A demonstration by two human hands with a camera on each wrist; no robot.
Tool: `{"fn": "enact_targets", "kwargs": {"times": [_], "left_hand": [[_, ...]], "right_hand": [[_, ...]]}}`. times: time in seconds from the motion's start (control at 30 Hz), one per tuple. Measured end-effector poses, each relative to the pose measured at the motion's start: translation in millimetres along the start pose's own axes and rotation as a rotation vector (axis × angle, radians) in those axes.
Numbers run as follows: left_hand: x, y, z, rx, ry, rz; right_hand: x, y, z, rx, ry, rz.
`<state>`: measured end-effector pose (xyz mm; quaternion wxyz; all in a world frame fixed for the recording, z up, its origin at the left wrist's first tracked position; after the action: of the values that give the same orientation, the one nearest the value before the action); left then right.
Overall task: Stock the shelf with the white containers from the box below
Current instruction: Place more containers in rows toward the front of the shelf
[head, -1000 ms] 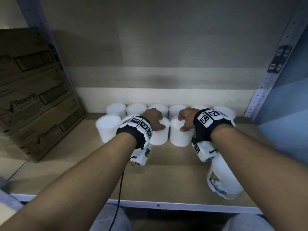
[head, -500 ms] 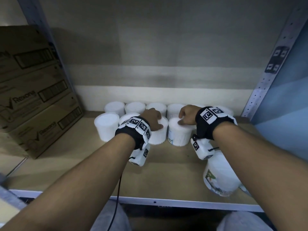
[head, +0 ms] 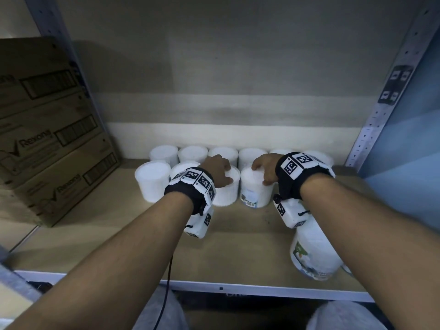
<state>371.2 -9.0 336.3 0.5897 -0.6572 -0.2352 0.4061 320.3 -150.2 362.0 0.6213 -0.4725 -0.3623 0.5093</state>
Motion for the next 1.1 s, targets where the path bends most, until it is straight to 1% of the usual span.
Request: {"fn": "enact_targets", "kwargs": {"times": [0.1, 0.23, 0.33, 0.5, 0.93, 1.0, 1.1], "left_hand": [[-0.8, 0.6, -0.2, 0.0, 0.002, -0.002], [-1.4, 1.3, 0.2, 0.012, 0.005, -0.019], [-1.9, 1.4, 0.3, 0.016, 0.009, -0.025], [-3.0, 1.6, 1.6, 0.016, 0.015, -0.039], [-2.3, 3.0, 1.2, 0.022, 0.021, -0.034], [-2.0, 2.8, 1.7, 0.02, 0.022, -0.031], [-1.9, 3.2, 1.5, 0.014, 0.02, -0.024]], "right_hand": [[-1.9, -2.1, 3.2, -0.013, -0.024, -0.02], [-4.9, -4.6, -3.3, -0.113, 0.023, -0.048], [-4.2, 0.8, -5.1, -0.08, 0.061, -0.044], [-1.1, 3.1, -9.2, -0.095, 0.075, -0.04], [5.6, 1.6, -5.9, 0.006, -0.078, -0.09], [4.8, 0.6, -8.2, 0.003, -0.068, -0.102], [0.0, -1.0, -12.0, -0.051, -0.007, -0.066]]}}
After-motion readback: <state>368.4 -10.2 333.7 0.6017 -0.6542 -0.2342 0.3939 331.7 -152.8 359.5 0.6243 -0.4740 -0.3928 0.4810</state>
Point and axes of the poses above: each hand's wrist, its own z-axis away from the middle knuckle, its own y-axis out of the palm, x = y × z, the point moved 6 cm from there along -z, towards the middle knuckle, and after that the axes turned 5 degrees about y, right-handed, at the moved point
